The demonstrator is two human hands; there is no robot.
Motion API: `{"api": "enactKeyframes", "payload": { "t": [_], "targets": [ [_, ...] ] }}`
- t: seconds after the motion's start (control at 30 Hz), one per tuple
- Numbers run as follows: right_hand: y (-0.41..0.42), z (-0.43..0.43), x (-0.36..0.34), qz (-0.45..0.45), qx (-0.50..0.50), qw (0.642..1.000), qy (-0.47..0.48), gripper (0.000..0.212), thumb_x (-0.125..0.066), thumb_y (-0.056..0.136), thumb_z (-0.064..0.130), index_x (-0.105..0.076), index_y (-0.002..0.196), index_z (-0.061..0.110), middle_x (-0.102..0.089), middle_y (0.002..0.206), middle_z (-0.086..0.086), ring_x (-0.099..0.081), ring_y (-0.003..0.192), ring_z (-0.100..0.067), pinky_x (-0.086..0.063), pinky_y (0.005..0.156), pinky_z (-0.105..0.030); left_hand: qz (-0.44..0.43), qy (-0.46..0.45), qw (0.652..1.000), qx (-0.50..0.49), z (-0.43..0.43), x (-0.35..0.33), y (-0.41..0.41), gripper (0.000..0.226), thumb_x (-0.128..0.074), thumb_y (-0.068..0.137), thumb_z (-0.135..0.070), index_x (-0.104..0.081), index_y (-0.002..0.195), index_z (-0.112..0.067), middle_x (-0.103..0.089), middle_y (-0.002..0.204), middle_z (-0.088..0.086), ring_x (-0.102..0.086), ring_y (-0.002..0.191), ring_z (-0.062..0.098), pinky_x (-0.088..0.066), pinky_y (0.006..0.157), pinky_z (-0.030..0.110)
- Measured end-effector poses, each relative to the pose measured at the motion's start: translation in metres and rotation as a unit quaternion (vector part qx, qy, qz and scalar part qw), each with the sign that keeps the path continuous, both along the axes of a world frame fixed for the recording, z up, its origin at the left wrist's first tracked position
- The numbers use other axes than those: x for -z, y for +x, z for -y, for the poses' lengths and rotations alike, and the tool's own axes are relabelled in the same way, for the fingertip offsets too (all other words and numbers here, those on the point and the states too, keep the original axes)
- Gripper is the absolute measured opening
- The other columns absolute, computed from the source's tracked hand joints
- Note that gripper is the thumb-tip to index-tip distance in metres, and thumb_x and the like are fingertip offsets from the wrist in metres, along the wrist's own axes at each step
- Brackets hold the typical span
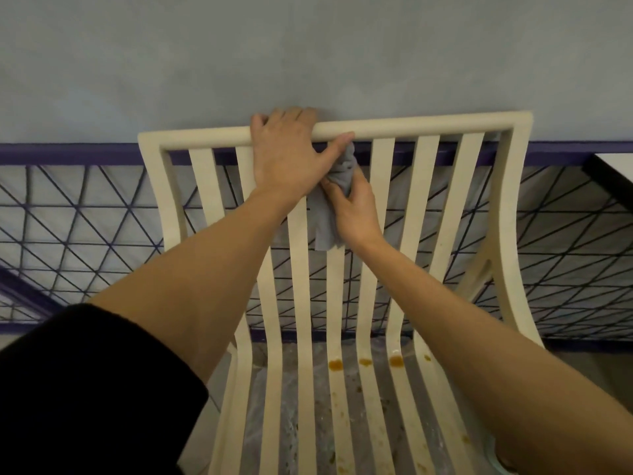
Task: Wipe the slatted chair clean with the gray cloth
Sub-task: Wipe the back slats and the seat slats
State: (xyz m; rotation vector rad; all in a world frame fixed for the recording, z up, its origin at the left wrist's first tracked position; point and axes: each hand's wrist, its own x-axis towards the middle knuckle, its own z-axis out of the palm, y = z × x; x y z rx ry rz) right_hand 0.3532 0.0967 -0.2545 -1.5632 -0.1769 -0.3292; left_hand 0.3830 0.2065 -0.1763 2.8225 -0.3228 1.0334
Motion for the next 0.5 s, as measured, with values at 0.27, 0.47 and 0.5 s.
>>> {"api": "enactKeyframes", "payload": {
  "t": [0.27,0.47,0.5],
  "targets": [
    [-0.036,-0.017,0.084,-0.039,0.064,0.997,-0.009,0.022,-0.056,0.097,0.026,-0.050,0.113,0.013,-0.066,0.099,-0.006,-0.065,0.092,-0.012,-0.056,0.082,-0.035,0.002,0.001,1.000,0.000,0.000,0.001,-0.001,0.067,-0.026,0.088,-0.076,-0.061,0.097,-0.019,-0.063,0.095,0.001,-0.053,0.090,0.022,-0.030,0.084,0.038],
    [-0.044,-0.017,0.112,-0.068,0.056,0.996,-0.005,0.028,-0.058,0.096,0.026,-0.049,0.115,0.007,-0.064,0.104,-0.009,-0.064,0.098,-0.015,-0.054,0.089,-0.032,0.002,0.000,1.000,0.003,0.000,0.000,0.000,0.067,-0.025,0.087,-0.076,-0.059,0.098,-0.020,-0.062,0.097,-0.001,-0.053,0.092,0.021,-0.030,0.086,0.038],
    [-0.045,-0.017,0.117,-0.071,0.052,0.996,-0.006,0.026,-0.058,0.096,0.026,-0.049,0.114,0.010,-0.063,0.104,-0.009,-0.063,0.098,-0.015,-0.054,0.089,-0.031,0.003,0.002,1.000,0.002,0.000,0.000,0.000,0.067,-0.025,0.087,-0.076,-0.059,0.098,-0.020,-0.062,0.098,-0.001,-0.053,0.093,0.021,-0.030,0.086,0.038]
  ]
}}
